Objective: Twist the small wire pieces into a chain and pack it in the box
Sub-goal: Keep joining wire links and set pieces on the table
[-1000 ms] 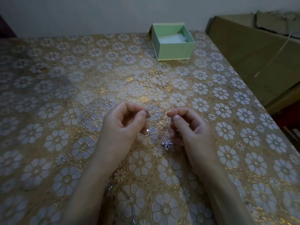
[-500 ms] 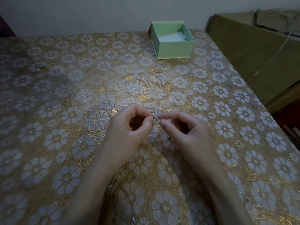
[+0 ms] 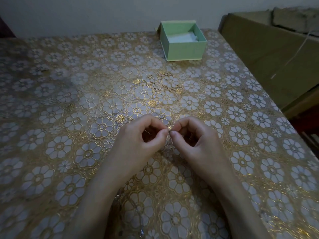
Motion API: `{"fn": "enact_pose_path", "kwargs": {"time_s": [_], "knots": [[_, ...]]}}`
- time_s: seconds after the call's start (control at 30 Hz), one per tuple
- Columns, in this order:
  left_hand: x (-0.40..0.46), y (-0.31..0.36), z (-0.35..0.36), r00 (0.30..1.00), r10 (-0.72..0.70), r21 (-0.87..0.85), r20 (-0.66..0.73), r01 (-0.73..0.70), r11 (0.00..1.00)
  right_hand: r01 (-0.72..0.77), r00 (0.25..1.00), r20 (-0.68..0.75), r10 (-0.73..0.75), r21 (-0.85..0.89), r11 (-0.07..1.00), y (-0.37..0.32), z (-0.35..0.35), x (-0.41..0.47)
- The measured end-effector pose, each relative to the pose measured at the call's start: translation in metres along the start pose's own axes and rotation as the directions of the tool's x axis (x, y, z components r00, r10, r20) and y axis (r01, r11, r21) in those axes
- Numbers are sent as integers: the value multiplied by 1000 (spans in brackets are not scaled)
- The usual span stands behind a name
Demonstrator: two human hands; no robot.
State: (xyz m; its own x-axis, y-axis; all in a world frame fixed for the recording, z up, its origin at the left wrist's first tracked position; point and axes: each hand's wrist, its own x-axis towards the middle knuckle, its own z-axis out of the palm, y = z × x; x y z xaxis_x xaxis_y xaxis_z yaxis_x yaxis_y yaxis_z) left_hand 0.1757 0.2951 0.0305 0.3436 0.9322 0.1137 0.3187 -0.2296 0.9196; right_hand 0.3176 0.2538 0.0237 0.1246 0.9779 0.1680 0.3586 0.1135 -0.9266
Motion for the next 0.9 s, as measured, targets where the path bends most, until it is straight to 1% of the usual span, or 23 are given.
{"fn": "enact_pose_path", "kwargs": {"time_s": [0.17,0.3,0.6,0.77,0.9], "knots": [[0,-2,0,998,67,91,19,-68,994,19,1000,8,-18,-52,998,0,-1,0],[1,-2,1,991,132,148,18,-133,980,0,1000,12,1,-92,996,1,0,0],[1,-5,4,984,178,217,10,-176,960,-28,1000,-7,28,-104,994,1,0,1],[1,-7,1,988,144,189,-49,-132,973,-13,1000,8,13,-75,997,1,3,0],[0,-4,0,994,100,138,-33,-94,986,-49,999,-14,49,-40,998,1,1,0]]}}
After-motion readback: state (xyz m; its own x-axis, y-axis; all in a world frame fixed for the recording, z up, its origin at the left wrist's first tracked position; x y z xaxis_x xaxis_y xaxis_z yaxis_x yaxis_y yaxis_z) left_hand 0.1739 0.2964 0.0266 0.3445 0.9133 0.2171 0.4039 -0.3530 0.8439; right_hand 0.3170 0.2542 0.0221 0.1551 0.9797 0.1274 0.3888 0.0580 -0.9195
